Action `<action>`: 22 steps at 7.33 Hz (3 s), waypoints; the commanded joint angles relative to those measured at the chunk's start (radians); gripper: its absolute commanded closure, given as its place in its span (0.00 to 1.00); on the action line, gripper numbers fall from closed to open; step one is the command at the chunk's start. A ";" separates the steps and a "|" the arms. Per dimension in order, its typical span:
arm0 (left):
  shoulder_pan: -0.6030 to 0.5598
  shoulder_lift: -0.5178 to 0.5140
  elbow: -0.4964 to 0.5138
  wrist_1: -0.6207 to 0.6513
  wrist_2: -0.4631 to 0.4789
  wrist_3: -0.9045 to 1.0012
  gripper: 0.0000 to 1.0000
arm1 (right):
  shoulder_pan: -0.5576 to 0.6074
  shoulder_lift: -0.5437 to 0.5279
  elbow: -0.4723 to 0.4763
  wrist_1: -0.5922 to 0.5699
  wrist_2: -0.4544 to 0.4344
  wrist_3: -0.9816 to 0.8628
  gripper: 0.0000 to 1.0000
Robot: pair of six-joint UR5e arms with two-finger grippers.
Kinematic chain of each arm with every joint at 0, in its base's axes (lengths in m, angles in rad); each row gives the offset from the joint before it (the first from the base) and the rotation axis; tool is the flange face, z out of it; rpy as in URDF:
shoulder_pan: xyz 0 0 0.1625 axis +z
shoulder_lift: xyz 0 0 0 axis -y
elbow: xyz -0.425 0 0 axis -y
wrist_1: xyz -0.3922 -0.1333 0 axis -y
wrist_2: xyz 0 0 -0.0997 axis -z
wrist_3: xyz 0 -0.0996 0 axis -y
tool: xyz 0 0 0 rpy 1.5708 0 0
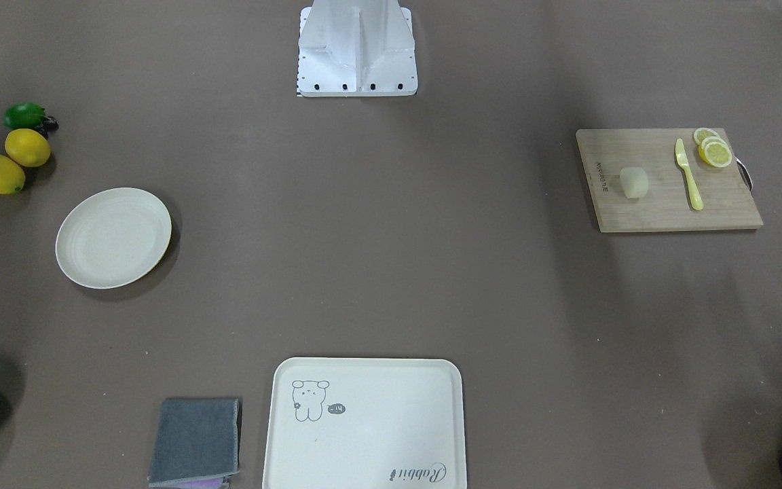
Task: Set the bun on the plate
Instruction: 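Reach the right gripper to the rim of the white plate, then slide the white plate with the right gripper toward the table centre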
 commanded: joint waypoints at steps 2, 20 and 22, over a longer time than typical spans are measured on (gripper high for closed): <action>0.002 -0.003 0.002 0.000 -0.002 0.000 0.02 | -0.167 -0.008 -0.066 0.169 -0.032 0.237 0.02; 0.065 -0.076 -0.004 -0.050 -0.002 -0.267 0.02 | -0.367 0.192 -0.173 0.254 -0.039 0.602 1.00; 0.220 -0.069 -0.006 -0.295 0.006 -0.636 0.02 | -0.485 0.290 -0.110 0.255 -0.046 0.868 1.00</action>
